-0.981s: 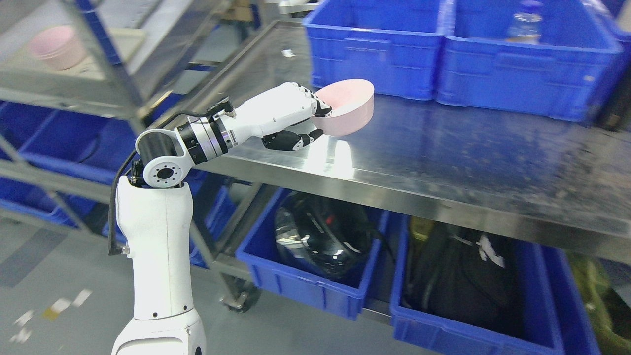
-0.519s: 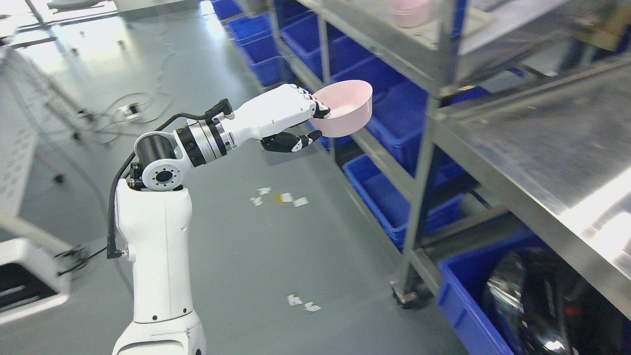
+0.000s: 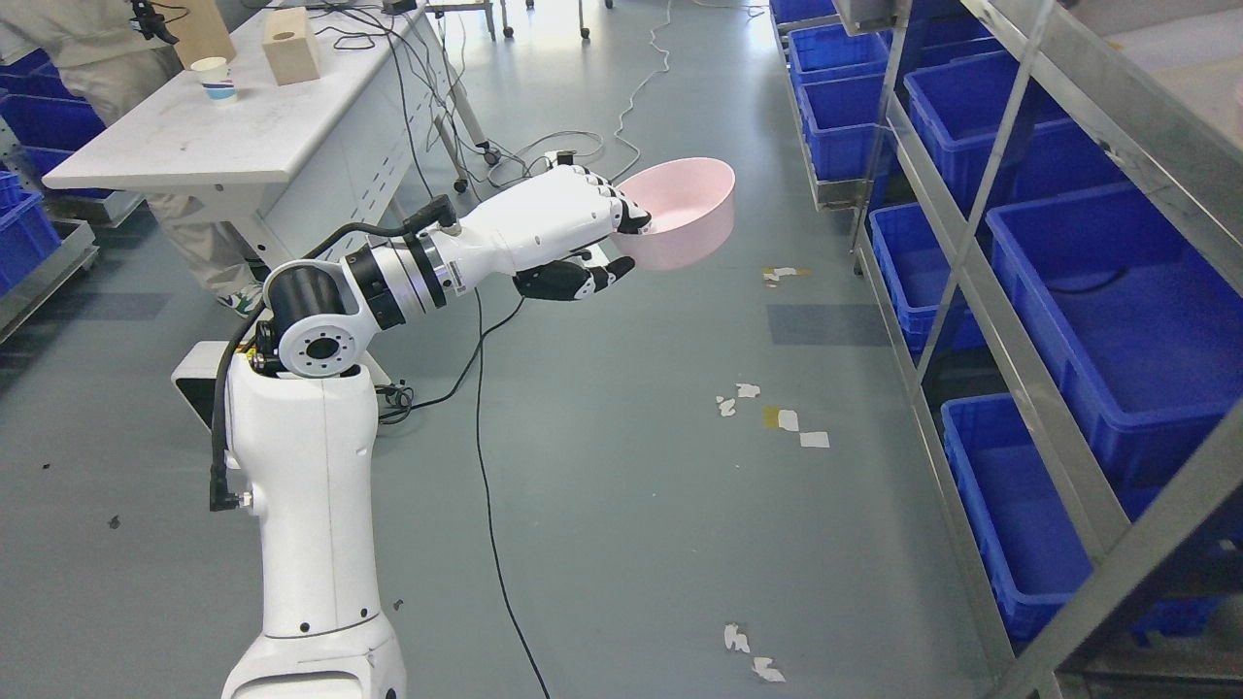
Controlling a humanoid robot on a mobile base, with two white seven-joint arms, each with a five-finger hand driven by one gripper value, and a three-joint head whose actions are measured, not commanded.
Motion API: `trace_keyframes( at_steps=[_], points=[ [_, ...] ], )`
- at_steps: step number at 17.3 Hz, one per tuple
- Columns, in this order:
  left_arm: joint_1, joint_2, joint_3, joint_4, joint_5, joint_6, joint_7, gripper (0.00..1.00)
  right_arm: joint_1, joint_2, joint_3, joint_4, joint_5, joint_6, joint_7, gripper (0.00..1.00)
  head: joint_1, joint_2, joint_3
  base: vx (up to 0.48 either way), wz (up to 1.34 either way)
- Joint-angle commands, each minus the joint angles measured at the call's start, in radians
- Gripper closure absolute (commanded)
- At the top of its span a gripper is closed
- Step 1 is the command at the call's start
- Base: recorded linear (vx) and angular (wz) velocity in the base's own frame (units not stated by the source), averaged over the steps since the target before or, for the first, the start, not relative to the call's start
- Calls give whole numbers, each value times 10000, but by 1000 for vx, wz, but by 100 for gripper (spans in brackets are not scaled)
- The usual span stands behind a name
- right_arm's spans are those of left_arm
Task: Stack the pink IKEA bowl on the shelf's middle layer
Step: 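Hold the pink bowl raised in the left hand while turning to the shelf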
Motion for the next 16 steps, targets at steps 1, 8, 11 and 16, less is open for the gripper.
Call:
trace_keyframes(
  at_steps=[1,8,11,16],
  points=[
    [19,174,-4,-64,0,-1,-3,99,32,-175,0,-175,0,-7,-57,0,0,0,0,285,263],
    [19,174,11,-94,0,-1,-3,99,47,-175,0,-175,0,-7,-57,0,0,0,0,301,70],
    [19,174,11,-94,0,-1,-3,99,47,-175,0,-175,0,-7,-57,0,0,0,0,344,-21],
    [19,174,11,-110,0,-1,-3,99,47,-175,0,-175,0,-7,-57,0,0,0,0,350,-5]
  ],
)
